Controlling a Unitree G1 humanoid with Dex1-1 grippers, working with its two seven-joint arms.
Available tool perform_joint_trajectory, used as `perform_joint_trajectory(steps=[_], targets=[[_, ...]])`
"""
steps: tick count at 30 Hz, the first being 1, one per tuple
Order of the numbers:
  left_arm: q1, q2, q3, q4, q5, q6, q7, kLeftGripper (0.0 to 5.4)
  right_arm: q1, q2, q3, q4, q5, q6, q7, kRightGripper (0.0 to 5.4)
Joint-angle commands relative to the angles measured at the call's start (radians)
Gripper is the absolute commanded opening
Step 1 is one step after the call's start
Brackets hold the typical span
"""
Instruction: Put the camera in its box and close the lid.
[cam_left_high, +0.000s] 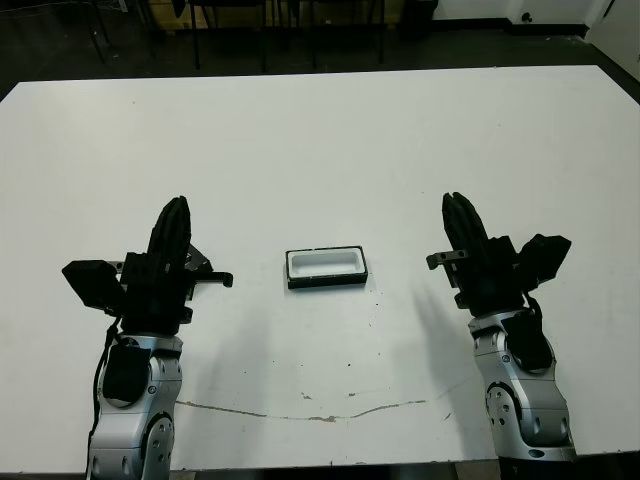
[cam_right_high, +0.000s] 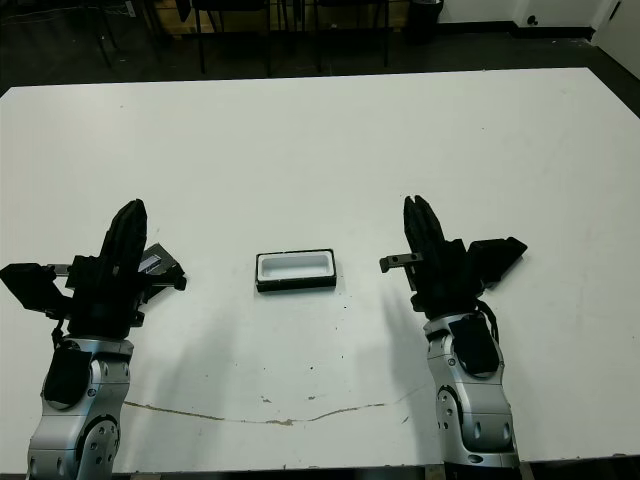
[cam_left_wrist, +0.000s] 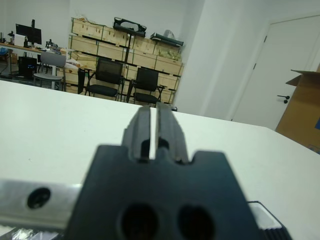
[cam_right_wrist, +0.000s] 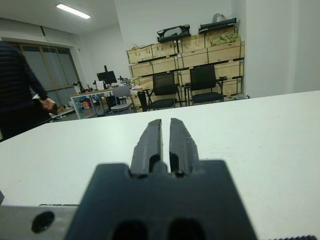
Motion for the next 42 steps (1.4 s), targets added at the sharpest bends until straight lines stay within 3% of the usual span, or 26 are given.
perform_joint_trajectory(steps=[1,12,17,19,23,28,35,42], targets=[[0.008,0.007,0.005,0.018,0.002,0.003,-0.001,0.02,0.008,-0.007,-0.003,0.009,0.000,0.005,0.002,0.00],[0.010,0.003,0.008,0.017,-0.020,0.006,-0.007,0.02,0.012,-0.043,-0.018,-0.043,-0.005,0.048,-0.005,0.00],[0.014,0.006,0.011,0.013,-0.027,0.003,-0.010,0.02,-0.039,-0.193,-0.146,-0.027,0.066,0.026,0.105,0.00],[0.015,0.007,0.011,0.011,-0.027,0.005,-0.009,0.02,-0.052,-0.257,-0.195,-0.035,0.056,0.042,0.112,0.00],[0.016,0.006,0.011,0.009,-0.021,0.005,-0.003,0.02,-0.064,-0.429,-0.305,-0.048,0.044,0.133,0.132,0.00],[0.015,0.008,0.011,0.009,-0.024,0.007,-0.007,0.02,-0.063,-0.626,-0.382,-0.002,0.068,0.257,0.243,0.00],[0.010,0.009,0.011,0.002,-0.018,0.009,-0.002,0.02,-0.068,-0.822,-0.328,0.180,0.007,0.258,0.466,0.00],[0.009,0.013,0.017,-0.011,-0.014,0.023,0.008,0.02,-0.146,-0.955,-0.213,0.450,-0.082,0.113,0.702,0.00]])
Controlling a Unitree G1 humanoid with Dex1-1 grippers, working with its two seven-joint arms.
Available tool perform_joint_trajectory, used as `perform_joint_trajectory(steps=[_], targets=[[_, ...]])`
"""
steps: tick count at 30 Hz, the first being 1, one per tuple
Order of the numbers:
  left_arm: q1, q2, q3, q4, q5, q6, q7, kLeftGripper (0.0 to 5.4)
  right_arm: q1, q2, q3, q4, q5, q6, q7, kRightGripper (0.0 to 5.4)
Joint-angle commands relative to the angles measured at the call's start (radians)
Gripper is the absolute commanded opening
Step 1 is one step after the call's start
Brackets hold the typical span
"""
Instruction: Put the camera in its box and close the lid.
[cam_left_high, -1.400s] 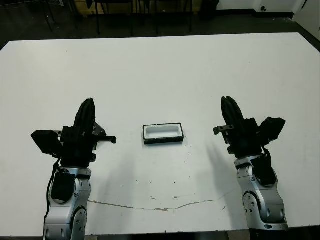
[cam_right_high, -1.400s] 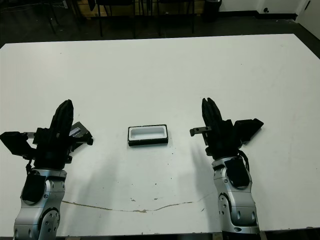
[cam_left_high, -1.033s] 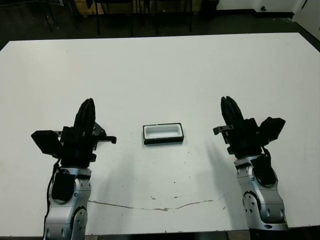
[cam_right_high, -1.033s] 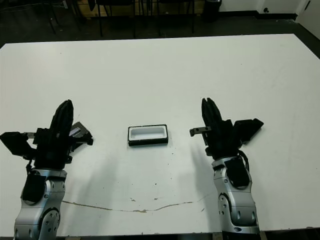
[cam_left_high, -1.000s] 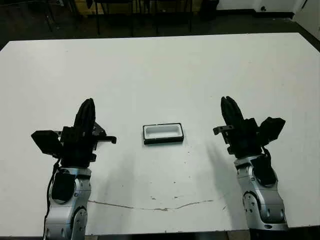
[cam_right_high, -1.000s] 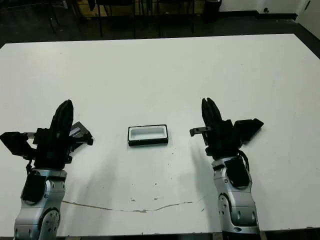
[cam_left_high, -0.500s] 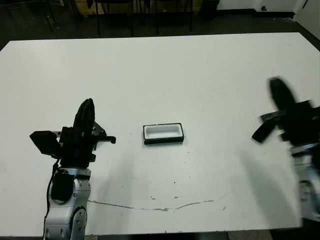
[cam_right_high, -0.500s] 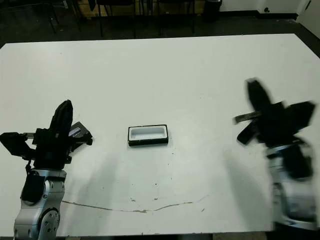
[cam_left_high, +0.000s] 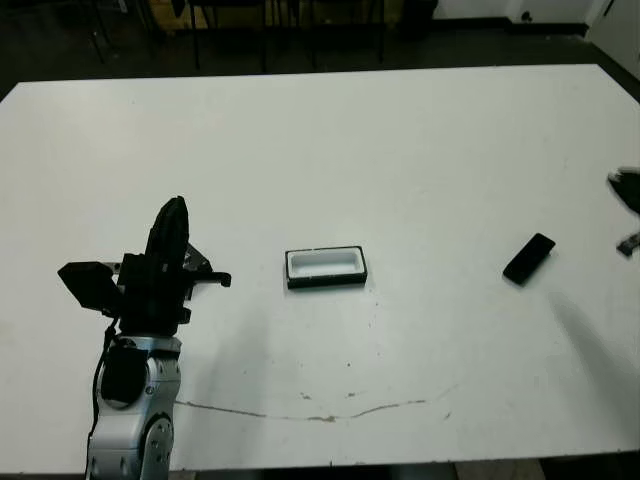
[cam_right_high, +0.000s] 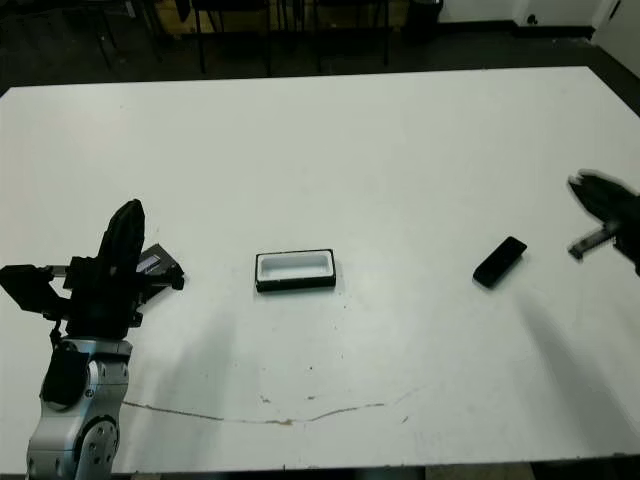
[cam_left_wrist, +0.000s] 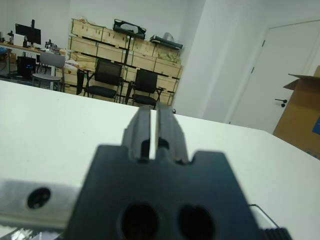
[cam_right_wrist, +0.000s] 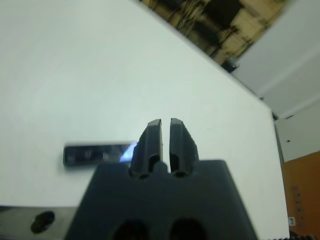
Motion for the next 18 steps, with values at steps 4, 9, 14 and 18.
perform_joint_trajectory(steps=[4,9,14,18], targets=[[0.007,0.014,0.008,0.003,0.004,0.019,0.001,0.02,-0.090,-0.076,0.111,0.238,-0.096,-0.116,0.139,0.00],[0.011,0.011,0.010,0.000,-0.009,0.021,-0.003,0.02,-0.148,-0.099,0.188,0.373,-0.148,-0.166,0.236,0.00],[0.014,0.013,0.009,0.001,-0.011,0.020,-0.004,0.02,-0.175,-0.096,0.231,0.453,-0.176,-0.213,0.287,0.00],[0.018,0.010,0.008,0.005,-0.011,0.013,-0.005,0.02,-0.198,-0.087,0.269,0.502,-0.205,-0.238,0.305,0.00]])
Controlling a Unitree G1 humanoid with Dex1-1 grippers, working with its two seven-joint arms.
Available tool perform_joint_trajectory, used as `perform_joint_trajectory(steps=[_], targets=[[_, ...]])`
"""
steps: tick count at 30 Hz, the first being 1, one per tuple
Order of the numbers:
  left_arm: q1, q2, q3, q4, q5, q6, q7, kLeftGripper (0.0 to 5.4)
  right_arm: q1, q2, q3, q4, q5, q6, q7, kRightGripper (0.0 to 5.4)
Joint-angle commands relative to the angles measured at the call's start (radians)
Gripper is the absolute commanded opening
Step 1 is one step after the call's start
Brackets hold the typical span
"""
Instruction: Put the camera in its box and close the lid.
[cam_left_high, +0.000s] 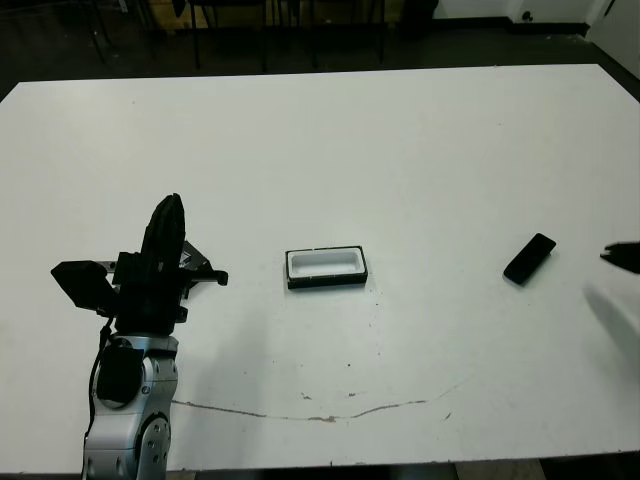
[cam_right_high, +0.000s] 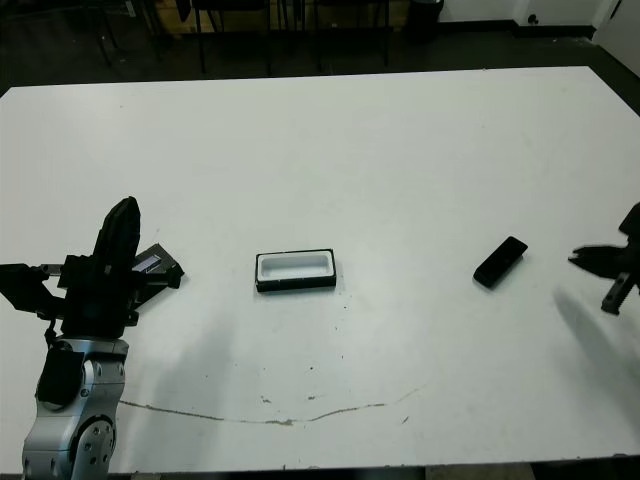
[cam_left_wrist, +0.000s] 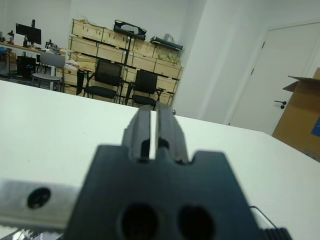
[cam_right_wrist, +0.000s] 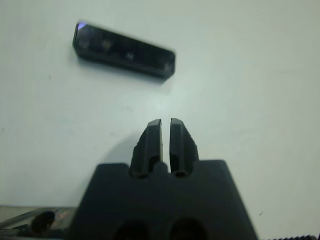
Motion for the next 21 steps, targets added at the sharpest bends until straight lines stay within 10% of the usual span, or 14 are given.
perform_joint_trajectory(steps=[1,21], targets=[[0.017,0.010,0.003,0.011,0.006,0.006,-0.002,0.02,-0.024,0.003,0.037,0.046,-0.027,-0.035,0.031,0.00],[0.026,0.005,-0.006,0.015,0.005,-0.005,-0.003,0.02,-0.192,0.125,0.147,0.238,-0.069,-0.060,0.113,0.00]])
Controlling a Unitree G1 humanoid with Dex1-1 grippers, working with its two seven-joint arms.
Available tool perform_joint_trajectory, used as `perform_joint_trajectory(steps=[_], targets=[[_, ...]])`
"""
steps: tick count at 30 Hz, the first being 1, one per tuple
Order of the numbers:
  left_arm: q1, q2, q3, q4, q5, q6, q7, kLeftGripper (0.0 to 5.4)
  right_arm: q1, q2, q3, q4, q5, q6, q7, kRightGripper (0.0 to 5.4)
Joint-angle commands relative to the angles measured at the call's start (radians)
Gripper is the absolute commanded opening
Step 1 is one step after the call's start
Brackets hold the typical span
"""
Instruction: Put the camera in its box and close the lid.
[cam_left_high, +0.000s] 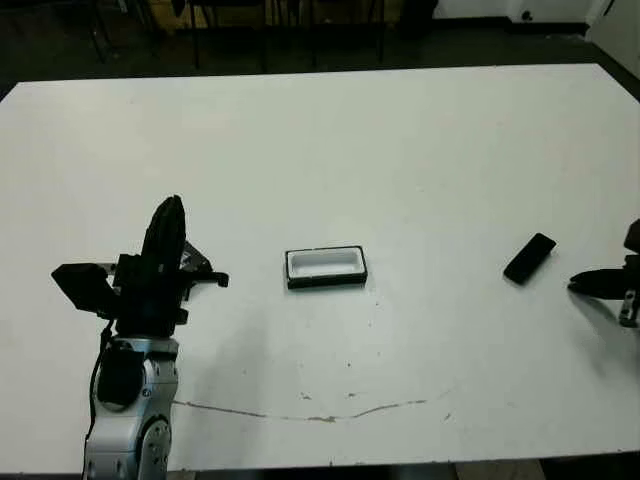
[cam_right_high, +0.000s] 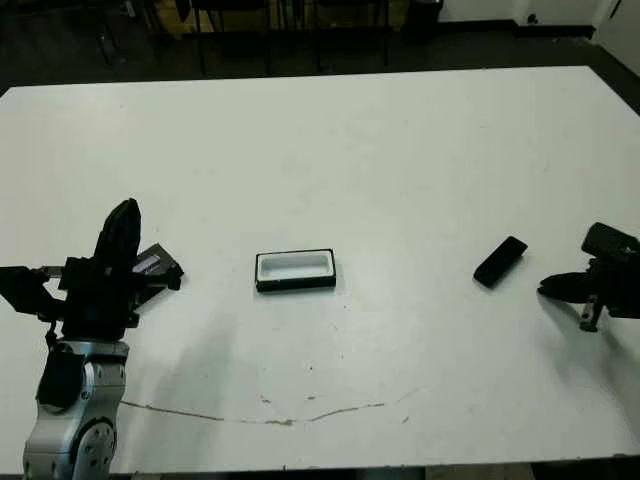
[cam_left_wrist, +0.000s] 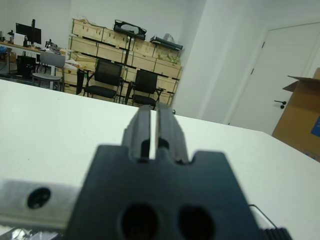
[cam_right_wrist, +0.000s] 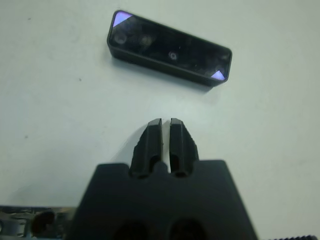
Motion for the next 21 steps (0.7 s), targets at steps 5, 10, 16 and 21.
perform_joint_trajectory(steps=[5,10,16,21], targets=[[0.017,0.005,0.000,0.018,0.009,-0.002,-0.001,0.02,-0.058,0.070,0.037,0.085,-0.043,0.000,-0.046,0.00],[0.019,0.005,-0.003,0.020,0.016,-0.008,0.001,0.02,-0.117,0.109,0.058,0.152,-0.077,0.006,-0.079,0.00],[0.021,0.002,-0.004,0.018,0.004,-0.006,-0.001,0.02,-0.207,0.155,0.109,0.242,-0.140,0.080,-0.112,0.00],[0.024,0.006,-0.007,0.019,0.020,-0.009,0.003,0.02,-0.209,0.185,0.137,0.290,-0.192,-0.030,-0.227,0.00]])
